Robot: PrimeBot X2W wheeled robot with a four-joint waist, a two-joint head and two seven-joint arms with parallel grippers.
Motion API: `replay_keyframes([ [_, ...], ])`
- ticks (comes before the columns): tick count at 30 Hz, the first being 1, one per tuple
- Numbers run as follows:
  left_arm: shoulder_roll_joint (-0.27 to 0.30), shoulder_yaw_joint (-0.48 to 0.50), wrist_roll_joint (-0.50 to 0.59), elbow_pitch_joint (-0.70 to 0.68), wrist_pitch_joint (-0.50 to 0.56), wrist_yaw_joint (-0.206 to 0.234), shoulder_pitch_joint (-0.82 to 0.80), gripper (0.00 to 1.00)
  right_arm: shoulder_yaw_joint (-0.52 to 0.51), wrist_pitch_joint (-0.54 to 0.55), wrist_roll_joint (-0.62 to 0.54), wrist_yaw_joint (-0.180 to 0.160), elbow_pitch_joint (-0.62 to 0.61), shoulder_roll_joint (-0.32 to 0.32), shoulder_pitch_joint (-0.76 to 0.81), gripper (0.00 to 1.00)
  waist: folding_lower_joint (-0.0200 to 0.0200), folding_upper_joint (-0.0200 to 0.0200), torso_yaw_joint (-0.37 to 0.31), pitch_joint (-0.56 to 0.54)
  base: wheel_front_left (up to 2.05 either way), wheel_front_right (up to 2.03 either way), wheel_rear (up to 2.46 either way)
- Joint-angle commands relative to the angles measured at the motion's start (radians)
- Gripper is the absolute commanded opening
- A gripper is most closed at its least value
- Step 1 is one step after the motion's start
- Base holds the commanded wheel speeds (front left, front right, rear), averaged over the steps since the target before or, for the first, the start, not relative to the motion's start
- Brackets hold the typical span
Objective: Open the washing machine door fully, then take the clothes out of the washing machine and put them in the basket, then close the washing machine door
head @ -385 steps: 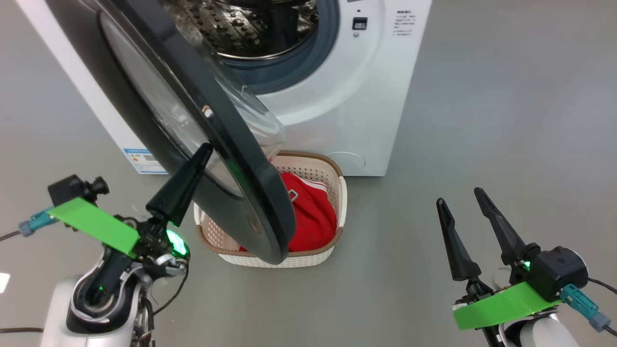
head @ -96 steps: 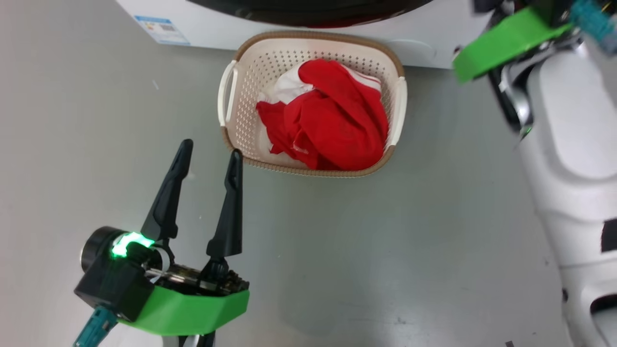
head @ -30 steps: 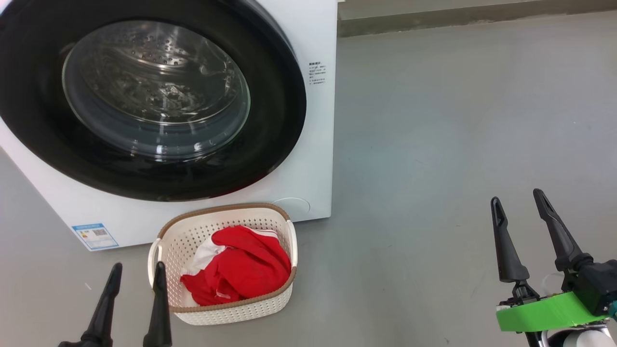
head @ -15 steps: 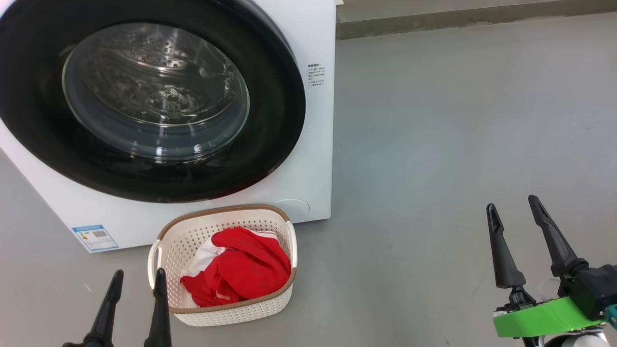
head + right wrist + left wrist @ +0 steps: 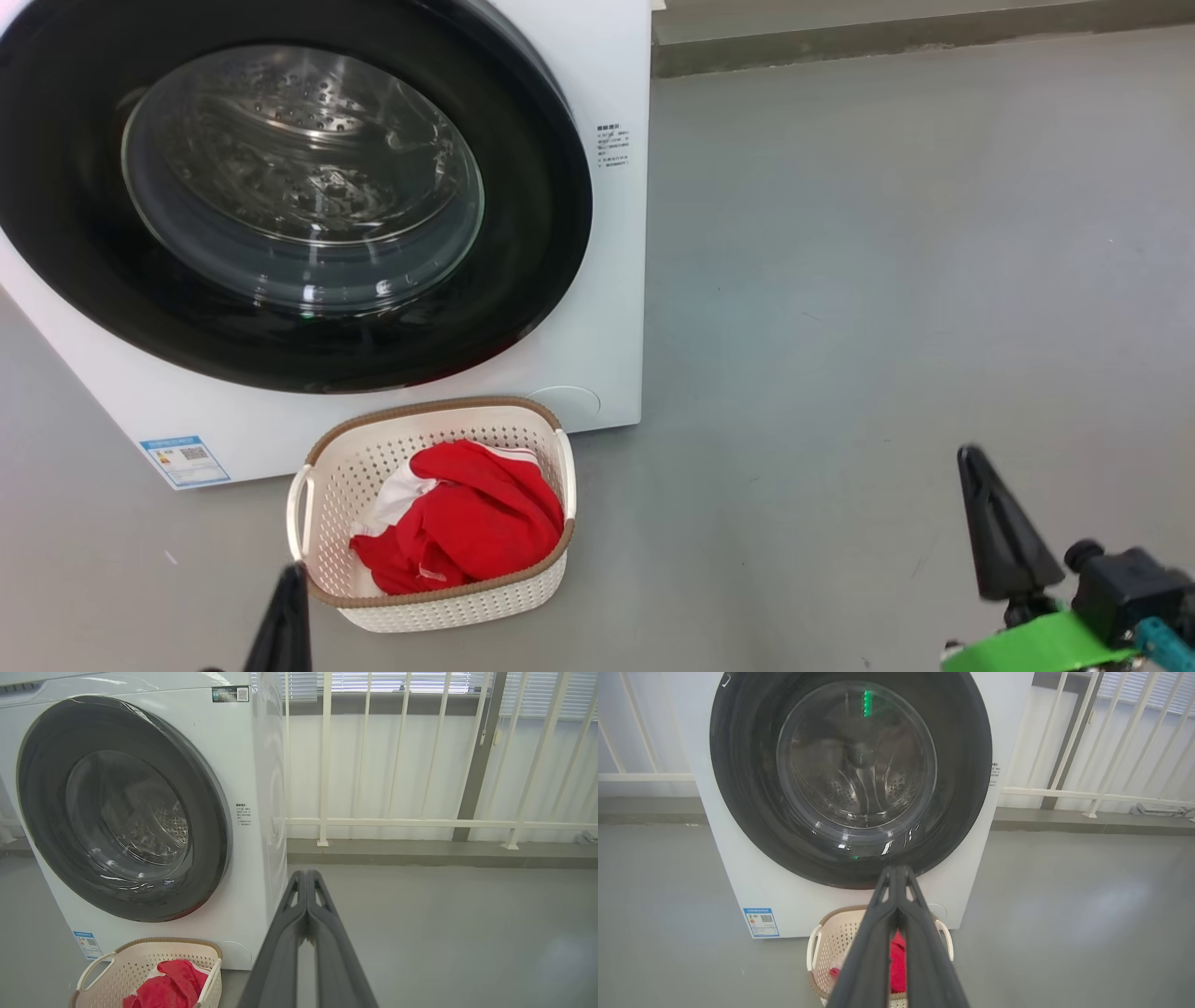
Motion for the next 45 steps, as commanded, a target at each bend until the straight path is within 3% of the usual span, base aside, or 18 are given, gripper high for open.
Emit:
replay_keyframes([
  [1,0.0,0.002,-0.008,0.003,0.003,0.0,-0.002,0.0,0.001,0.002,0.01,0.0,0.002,0.0,0.0,0.0,0.0,0.0,0.0,0.0,0.0,0.0,0.0],
  [8,0.001,0.006,-0.077,0.009,0.023,-0.004,-0.012,0.0,0.003,0.016,0.083,0.0,0.008,-0.005,-0.007,0.0,0.0024,0.0,0.005,-0.001,0.0,0.0,0.0],
  [13,0.003,0.007,-0.134,0.013,0.036,-0.007,-0.02,0.0,0.005,0.028,0.144,0.0,0.015,-0.009,-0.014,0.0,0.0002,0.0,0.009,0.003,0.0,0.0,0.0],
  [45,0.01,0.021,-0.501,0.043,0.129,-0.027,-0.074,0.0,0.011,0.113,0.529,-0.001,0.054,-0.027,-0.059,0.0,0.0,0.0,0.034,0.011,0.0,0.0,0.0],
])
